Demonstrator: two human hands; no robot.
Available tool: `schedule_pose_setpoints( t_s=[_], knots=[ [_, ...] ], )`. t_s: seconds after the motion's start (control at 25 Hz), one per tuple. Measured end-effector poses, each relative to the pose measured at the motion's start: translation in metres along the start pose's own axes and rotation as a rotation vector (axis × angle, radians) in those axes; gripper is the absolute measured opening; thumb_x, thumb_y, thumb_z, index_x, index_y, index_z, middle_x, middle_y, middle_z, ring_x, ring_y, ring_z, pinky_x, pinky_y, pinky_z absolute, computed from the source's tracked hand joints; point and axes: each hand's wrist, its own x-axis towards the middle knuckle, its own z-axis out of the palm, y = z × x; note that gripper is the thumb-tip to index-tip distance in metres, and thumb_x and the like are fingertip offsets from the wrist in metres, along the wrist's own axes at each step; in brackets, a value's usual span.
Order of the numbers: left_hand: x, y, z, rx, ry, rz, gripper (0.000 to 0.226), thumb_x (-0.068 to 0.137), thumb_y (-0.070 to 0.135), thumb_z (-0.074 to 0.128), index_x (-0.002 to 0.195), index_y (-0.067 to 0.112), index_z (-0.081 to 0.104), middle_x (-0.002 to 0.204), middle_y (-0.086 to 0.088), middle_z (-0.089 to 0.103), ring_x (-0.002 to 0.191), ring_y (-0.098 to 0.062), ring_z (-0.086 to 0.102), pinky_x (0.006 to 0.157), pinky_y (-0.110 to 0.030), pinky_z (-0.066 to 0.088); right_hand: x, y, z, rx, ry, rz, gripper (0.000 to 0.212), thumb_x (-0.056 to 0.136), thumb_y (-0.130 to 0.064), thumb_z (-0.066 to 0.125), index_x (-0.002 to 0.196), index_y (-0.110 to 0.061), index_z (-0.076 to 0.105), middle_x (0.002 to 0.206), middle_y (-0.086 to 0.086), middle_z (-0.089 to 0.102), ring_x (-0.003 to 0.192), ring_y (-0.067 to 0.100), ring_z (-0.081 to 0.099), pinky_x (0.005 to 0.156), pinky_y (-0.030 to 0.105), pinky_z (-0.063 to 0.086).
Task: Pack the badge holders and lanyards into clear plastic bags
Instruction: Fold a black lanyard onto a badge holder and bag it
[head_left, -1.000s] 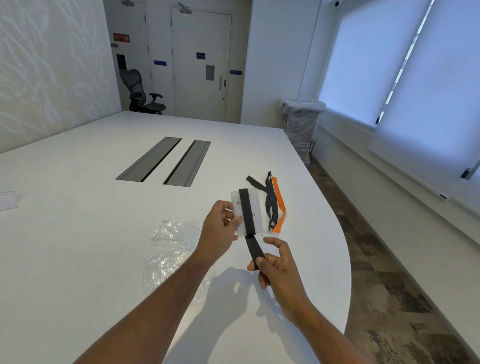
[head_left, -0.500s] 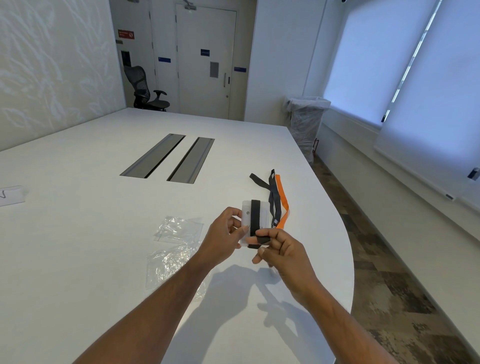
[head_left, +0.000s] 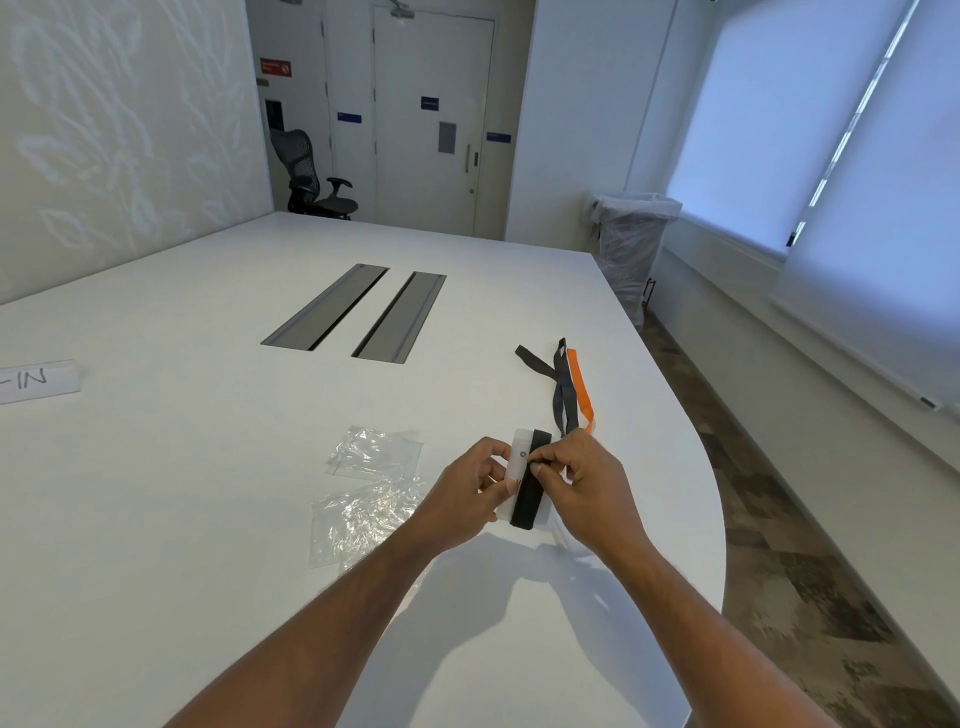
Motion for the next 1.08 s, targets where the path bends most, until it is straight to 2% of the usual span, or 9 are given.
schedule_pose_setpoints(
  t_s=[0.16,0.36,0.44,0.52,0.64,0.8,0.88,0.96,1.08],
  knots=[
    [0.0,-0.002,-0.006,-0.007,-0.033,0.008,0.024,0.099,0.02,0.062,0.114,0.038,0.056,0.087,0.004,0.065,0.078,-0.013,0.062,0.068,-0.033,0.057,0.008,0.003,0.002,-0.097,0.071,-0.079,0.016,0.082,-0.023,0.082,0.097,-0.025,0.077,0.108,-0.008,0.058,0.097,-0.001,0.036,0.085,0.012,0.032],
    [0.001,-0.007,-0.014,0.026,-0.064,0.007,0.023,0.1,0.02,0.06,0.114,0.038,0.059,0.086,-0.003,0.064,0.076,-0.013,0.058,0.068,-0.032,0.05,0.015,-0.005,0.003,0.122,-0.126,0.145,0.039,0.089,-0.026,0.075,0.12,-0.039,0.053,0.117,-0.018,0.057,0.105,0.007,0.056,0.095,0.029,0.048],
    [0.002,-0.009,-0.018,0.019,-0.067,0.004,0.022,0.098,0.02,0.063,0.114,0.036,0.063,0.082,0.004,0.065,0.074,-0.01,0.058,0.067,-0.028,0.049,0.016,-0.004,0.006,0.14,-0.187,0.2,0.039,0.094,-0.025,0.069,0.13,-0.033,0.056,0.121,-0.011,0.062,0.108,0.01,0.057,0.096,0.031,0.048],
    [0.003,-0.011,-0.023,0.041,-0.047,-0.006,0.017,0.096,0.021,0.066,0.11,0.032,0.067,0.081,0.003,0.067,0.072,-0.009,0.059,0.067,-0.027,0.049,0.012,-0.002,0.01,0.134,-0.166,0.211,0.031,0.096,-0.024,0.066,0.127,-0.026,0.062,0.117,-0.008,0.065,0.105,0.013,0.059,0.088,0.024,0.043],
    [0.007,-0.014,-0.032,0.086,0.071,-0.037,0.006,0.094,0.023,0.067,0.098,0.024,0.072,0.08,0.004,0.073,0.067,-0.007,0.064,0.07,-0.027,0.053,0.006,-0.002,0.015,0.188,-0.113,0.263,0.023,0.095,-0.024,0.067,0.118,-0.025,0.065,0.107,-0.012,0.064,0.098,0.013,0.059,0.083,0.021,0.04],
    [0.014,-0.024,-0.052,0.247,0.366,-0.118,0.013,0.093,0.018,0.065,0.081,0.02,0.069,0.074,0.008,0.07,0.067,-0.004,0.062,0.067,-0.025,0.048,-0.003,0.0,0.022,0.228,-0.096,0.308,0.017,0.095,-0.024,0.066,0.107,-0.033,0.06,0.101,-0.014,0.063,0.095,0.013,0.059,0.081,0.021,0.04],
    [0.016,-0.033,-0.066,0.326,0.526,-0.178,0.011,0.093,0.013,0.062,0.086,0.016,0.07,0.085,0.002,0.071,0.081,-0.016,0.065,0.073,-0.03,0.05,-0.006,0.001,0.025,0.243,-0.09,0.339,0.017,0.096,-0.025,0.065,0.111,-0.031,0.061,0.104,-0.013,0.063,0.096,0.014,0.059,0.084,0.027,0.041],
    [0.017,-0.045,-0.08,0.453,0.641,-0.274,0.013,0.094,0.014,0.064,0.103,0.011,0.071,0.107,-0.01,0.068,0.105,-0.029,0.063,0.088,-0.041,0.053,-0.009,0.003,0.027,0.256,-0.081,0.357,0.017,0.096,-0.025,0.065,0.111,-0.032,0.06,0.104,-0.013,0.063,0.096,0.014,0.059,0.084,0.028,0.041],
    [0.015,-0.058,-0.096,0.656,0.67,-0.51,0.04,0.094,0.032,0.066,0.125,0.008,0.06,0.129,-0.019,0.055,0.126,-0.038,0.049,0.1,-0.049,0.046,-0.011,0.005,0.027,0.273,-0.071,0.373,0.017,0.096,-0.024,0.065,0.109,-0.034,0.059,0.103,-0.014,0.063,0.095,0.013,0.06,0.08,0.024,0.041]
  ],
)
